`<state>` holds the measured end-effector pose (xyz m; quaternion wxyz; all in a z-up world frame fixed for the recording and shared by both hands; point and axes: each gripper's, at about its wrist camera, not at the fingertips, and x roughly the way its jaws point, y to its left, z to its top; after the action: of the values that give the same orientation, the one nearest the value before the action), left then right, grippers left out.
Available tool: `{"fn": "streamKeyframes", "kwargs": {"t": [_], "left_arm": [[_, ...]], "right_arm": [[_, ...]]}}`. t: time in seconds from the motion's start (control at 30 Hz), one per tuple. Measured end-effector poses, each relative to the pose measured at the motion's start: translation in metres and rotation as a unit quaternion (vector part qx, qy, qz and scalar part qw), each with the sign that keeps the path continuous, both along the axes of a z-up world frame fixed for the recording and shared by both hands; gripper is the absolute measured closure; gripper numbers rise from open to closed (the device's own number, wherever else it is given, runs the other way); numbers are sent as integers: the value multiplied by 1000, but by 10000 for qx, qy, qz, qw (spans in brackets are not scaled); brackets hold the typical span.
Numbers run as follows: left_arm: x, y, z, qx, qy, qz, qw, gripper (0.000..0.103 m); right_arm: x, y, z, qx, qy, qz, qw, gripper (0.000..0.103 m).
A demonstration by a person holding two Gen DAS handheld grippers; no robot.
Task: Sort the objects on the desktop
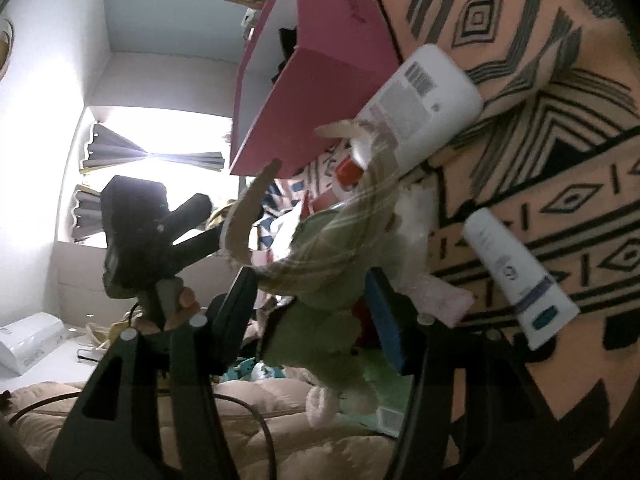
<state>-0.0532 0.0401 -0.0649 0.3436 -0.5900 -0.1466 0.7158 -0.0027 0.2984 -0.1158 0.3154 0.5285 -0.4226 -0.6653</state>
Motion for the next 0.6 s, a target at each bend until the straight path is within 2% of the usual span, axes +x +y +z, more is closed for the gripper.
{"fn": "streamKeyframes", "kwargs": {"t": [0.07,0.13,0.3,0.43,0.6], "left_arm": [[2,0,7,-239,287,-88,9993,18],[8,2,18,-589,741,-309,9950,18],[28,-1,30,-984,1308,-775,9835,18],[46,0,27,-1091,1450,-1055,9777,18],[46,3,18,-1467,1747,-952,9690,18]], "right_arm": [[-4,-2,5,-52,82,-38,9999,43],[-11,-4,12,-149,189,-62,9997,43],[-29,-15,23,-130,356,8,9993,43],[-44,-31,29,-62,436,183,9989,43],[-59,-48,38,-73,477,348,9982,43]]}}
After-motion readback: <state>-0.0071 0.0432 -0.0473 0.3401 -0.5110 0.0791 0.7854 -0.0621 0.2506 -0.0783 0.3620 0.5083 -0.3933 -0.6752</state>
